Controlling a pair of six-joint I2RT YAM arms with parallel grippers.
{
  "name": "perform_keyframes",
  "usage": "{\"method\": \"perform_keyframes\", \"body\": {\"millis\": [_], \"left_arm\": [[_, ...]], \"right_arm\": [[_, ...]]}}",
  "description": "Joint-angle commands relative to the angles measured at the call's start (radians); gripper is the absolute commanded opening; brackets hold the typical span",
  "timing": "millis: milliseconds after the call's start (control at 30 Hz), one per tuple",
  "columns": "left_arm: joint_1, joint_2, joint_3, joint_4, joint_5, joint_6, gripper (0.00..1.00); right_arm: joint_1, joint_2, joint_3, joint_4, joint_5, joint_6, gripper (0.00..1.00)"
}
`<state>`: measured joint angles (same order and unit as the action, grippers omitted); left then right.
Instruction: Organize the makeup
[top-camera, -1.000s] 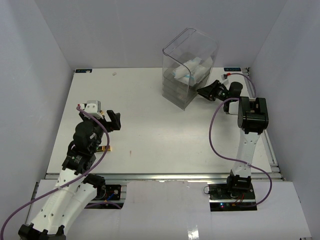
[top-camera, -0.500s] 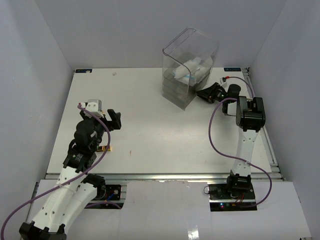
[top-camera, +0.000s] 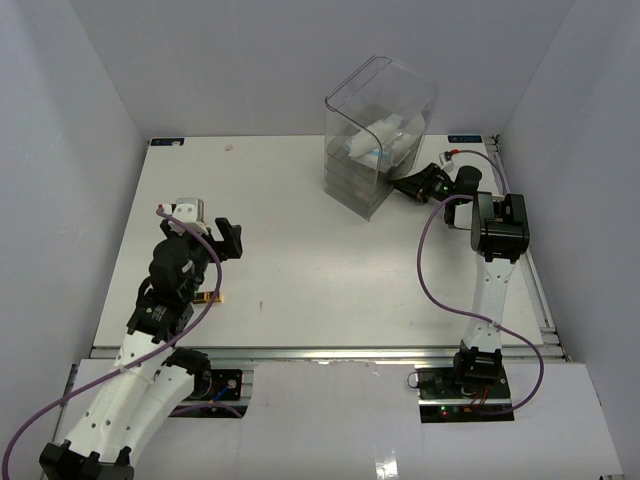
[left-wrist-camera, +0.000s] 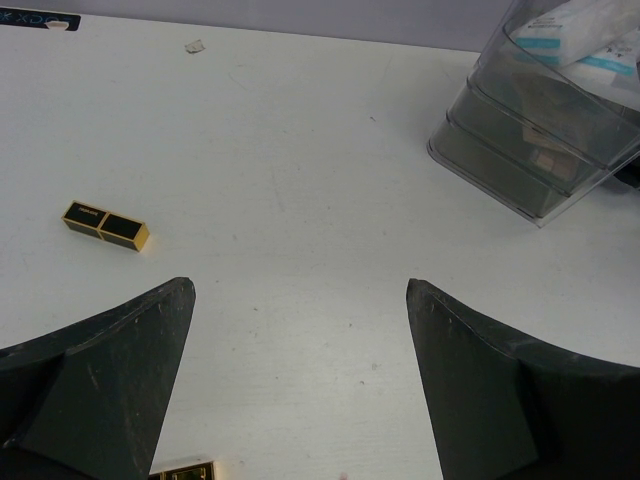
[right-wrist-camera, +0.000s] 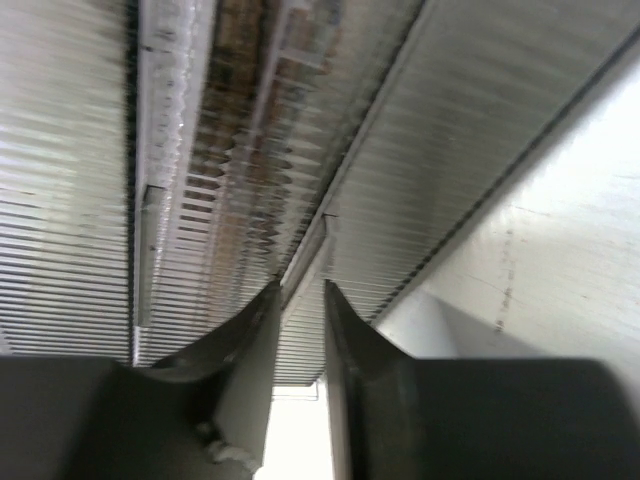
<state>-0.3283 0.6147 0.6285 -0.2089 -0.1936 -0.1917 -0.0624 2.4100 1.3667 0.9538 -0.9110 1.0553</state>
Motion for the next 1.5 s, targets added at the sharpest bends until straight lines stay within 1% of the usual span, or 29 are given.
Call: {"method": "perform_keyframes", "body": {"millis": [0,67,167,233,433,733,933,1100,1233,1400,1467], "left_arm": [[0.009,0.004,-0.004,0.013,0.019,0.005,0.98],[0.011,0.005,-0.003,0.013,0.02,0.005,0.98],[0.012,0.005,-0.004,0.013,0.02,0.005,0.98],[0.011,0.007,-0.004,0.013,0.02,0.006,0.98],[0.012,-0.004,-0.003,0.012,0.02,0.006,0.98],[0.012,-0.015,-0.004,0.009,0.034,0.005,0.98],[0.012,-0.021,-0.004,0.009,0.038,0.003,0.98],[0.012,-0.026,-0.004,0.008,0.046,0.0,0.98],[0.012,-0.027,-0.004,0.007,0.039,0.0,0.98],[0.012,-0.026,-0.004,0.006,0.037,0.0,0.98],[0.012,-0.022,-0.004,0.008,0.037,0.0,0.98]], "right_arm": [[0.01,0.026,0.033,0.038,0.023,0.005,0.24],[0.01,0.026,0.034,0.037,0.021,0.005,0.2],[0.01,0.025,0.026,0.041,0.02,0.005,0.16],[0.008,0.015,0.01,0.049,0.021,0.007,0.12],[-0.01,-0.04,-0.06,0.054,0.023,-0.023,0.08],[-0.066,-0.175,-0.24,0.038,0.012,-0.117,0.08],[-0.12,-0.256,-0.337,-0.051,-0.006,-0.203,0.08],[-0.155,-0.296,-0.37,-0.109,-0.021,-0.266,0.08],[-0.173,-0.32,-0.37,-0.169,0.002,-0.331,0.08],[-0.19,-0.328,-0.371,-0.173,-0.009,-0.324,0.08],[-0.192,-0.339,-0.374,-0.174,-0.016,-0.334,0.16]]}}
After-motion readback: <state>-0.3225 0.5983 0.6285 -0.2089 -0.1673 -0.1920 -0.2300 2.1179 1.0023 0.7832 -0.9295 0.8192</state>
